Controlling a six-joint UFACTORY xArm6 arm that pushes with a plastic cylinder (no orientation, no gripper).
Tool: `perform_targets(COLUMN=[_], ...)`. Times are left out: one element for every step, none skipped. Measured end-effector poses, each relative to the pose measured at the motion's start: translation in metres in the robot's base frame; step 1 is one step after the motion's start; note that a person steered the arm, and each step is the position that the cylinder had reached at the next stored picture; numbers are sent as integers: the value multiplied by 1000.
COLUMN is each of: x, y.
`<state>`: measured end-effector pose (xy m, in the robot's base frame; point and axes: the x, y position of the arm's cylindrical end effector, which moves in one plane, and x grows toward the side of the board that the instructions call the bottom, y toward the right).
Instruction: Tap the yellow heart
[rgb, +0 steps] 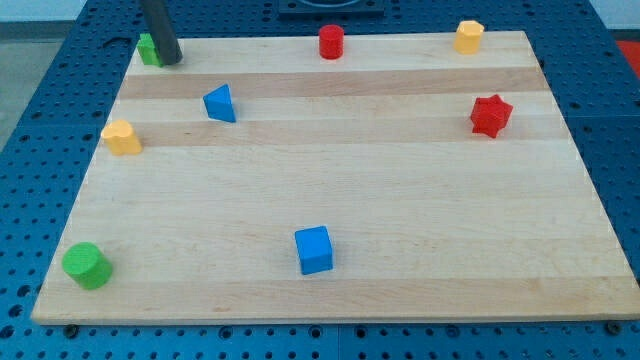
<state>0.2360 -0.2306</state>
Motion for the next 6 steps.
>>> perform_targets(x=[19,31,58,112,158,168], y=[56,135,195,190,141,48])
